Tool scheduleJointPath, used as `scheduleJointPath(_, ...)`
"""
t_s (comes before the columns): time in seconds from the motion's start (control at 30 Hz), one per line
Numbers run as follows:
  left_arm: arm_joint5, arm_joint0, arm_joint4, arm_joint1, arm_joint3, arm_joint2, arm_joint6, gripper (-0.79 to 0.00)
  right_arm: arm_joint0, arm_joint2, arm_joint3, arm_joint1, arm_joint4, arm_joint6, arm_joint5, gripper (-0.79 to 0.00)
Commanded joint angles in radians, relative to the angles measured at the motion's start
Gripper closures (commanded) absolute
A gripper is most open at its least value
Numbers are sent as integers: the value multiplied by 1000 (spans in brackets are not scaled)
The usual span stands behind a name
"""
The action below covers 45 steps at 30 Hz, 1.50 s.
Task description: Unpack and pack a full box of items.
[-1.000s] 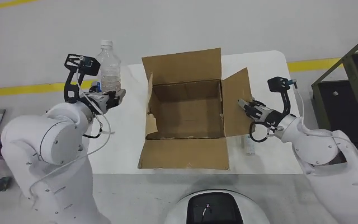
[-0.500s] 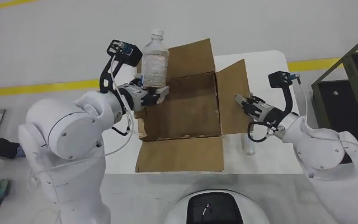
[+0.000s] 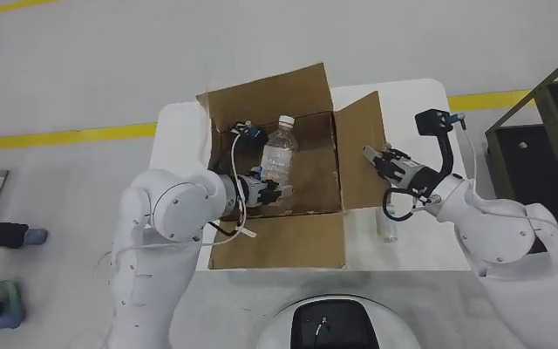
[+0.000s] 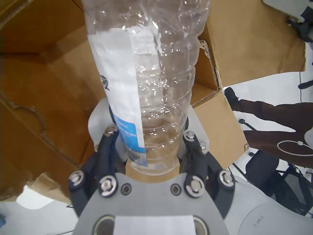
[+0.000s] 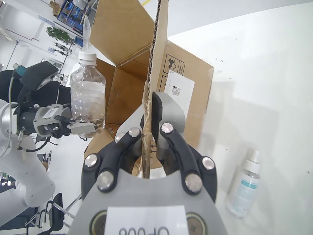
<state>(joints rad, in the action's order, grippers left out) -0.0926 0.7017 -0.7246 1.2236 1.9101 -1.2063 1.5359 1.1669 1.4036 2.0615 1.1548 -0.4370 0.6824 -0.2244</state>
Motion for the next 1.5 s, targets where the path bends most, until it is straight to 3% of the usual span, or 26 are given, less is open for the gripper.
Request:
scheduleJointPath(0.0, 1, 0, -1, 0, 1, 0, 0, 0, 1, 2, 6, -1, -6, -1, 2, 0)
scheduleJointPath(0.33, 0, 4, -3, 0, -3, 0, -8, 0, 1, 0, 14, -4, -52, 7, 16, 0)
scheduleJointPath(0.6, -94, 33, -51, -4, -159, 20, -55, 0, 27, -1, 42, -4, -33, -18, 40, 0)
scheduleJointPath(1.0, -185, -7, -140, -7, -372, 34, -106, 0, 34, 20, 112, -9, -6, 36, 16, 0)
scheduleJointPath(1.03, -187, -11, -142, -6, -384, 37, -106, -99, 33, 21, 112, -9, -6, 39, 17, 0)
scheduleJointPath(1.07, -189, -13, -145, -6, -398, 39, -109, -139, 32, 22, 110, -10, -6, 42, 17, 0)
scheduleJointPath(1.1, -196, -15, -150, -6, -412, 41, -112, -262, 31, 23, 108, -10, -5, 44, 17, 0)
scheduleJointPath(1.17, -201, -19, -144, -5, -429, 43, -115, -785, 31, 24, 97, -11, -6, 50, 19, 0)
scheduleJointPath(1.47, -198, -22, -137, -8, -437, 40, -116, -785, 22, 14, 16, -13, 0, 52, 32, 0)
